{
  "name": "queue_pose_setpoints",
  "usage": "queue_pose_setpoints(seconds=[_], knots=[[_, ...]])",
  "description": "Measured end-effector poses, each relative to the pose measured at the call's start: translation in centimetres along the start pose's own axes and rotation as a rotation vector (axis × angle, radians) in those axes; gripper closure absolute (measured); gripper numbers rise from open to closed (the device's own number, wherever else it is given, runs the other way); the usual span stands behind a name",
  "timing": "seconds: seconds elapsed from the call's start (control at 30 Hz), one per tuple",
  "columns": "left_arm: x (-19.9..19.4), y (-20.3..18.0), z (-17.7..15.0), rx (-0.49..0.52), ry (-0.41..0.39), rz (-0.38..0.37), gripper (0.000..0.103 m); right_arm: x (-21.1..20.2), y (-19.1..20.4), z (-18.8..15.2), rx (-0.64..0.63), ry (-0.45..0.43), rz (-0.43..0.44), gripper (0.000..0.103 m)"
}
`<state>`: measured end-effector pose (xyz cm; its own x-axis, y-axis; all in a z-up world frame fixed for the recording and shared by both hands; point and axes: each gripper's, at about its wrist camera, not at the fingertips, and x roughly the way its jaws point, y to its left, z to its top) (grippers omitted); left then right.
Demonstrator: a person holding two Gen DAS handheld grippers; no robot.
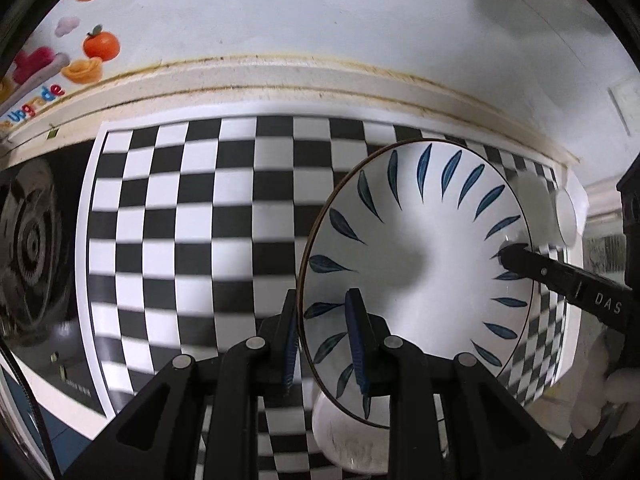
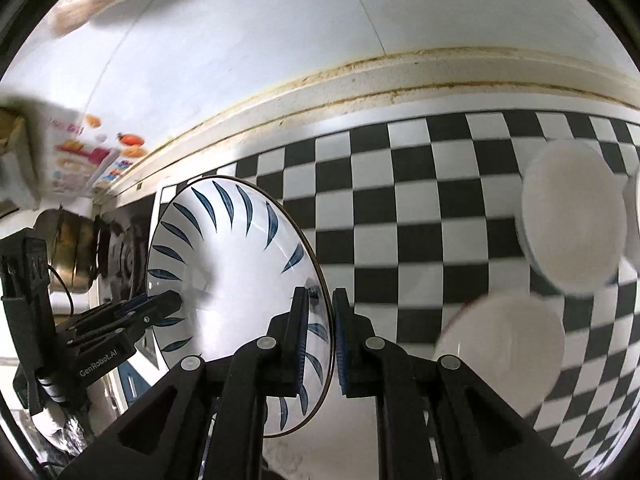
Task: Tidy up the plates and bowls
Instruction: 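Carry the blue-leaf plate with both grippers onto the plate stack, release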
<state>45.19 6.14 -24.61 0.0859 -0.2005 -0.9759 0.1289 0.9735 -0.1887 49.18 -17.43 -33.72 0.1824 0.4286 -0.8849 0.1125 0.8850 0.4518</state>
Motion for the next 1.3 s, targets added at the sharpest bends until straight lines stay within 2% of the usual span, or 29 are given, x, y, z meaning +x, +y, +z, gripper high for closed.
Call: queue_pose_setpoints(seconds=[0.27,0.47,0.6,0.83,1.3], knots=[[-0.4,-1.2,-5.8,0.033,0.036,-0.009,0.083,-1.6,-1.2,-7.3,0.006,0.024,0.0,0.089],[2.9,-2.0,-8.8,0.053,0.111,0.003,0.083,-0.1,-3.5,-12.6,0.032,0.089,-0.01,0.089],[5.0,-2.4,-10.1,0.063,0.156,0.011,0.083,1.8,-5.1,-14.8,0.06,0.125,-0.014,0.089],[6.9,-3.2,-11.0,0.088,0.193,0.029,0.083,3.7,-7.1,-16.7,0.086,0.149,-0.031,0.089],[8.9,-4.0,-11.4,0.096,0.213,0.061,0.083,5.4,-6.8,-16.5,0.062,0.175,-0.086,0.089]])
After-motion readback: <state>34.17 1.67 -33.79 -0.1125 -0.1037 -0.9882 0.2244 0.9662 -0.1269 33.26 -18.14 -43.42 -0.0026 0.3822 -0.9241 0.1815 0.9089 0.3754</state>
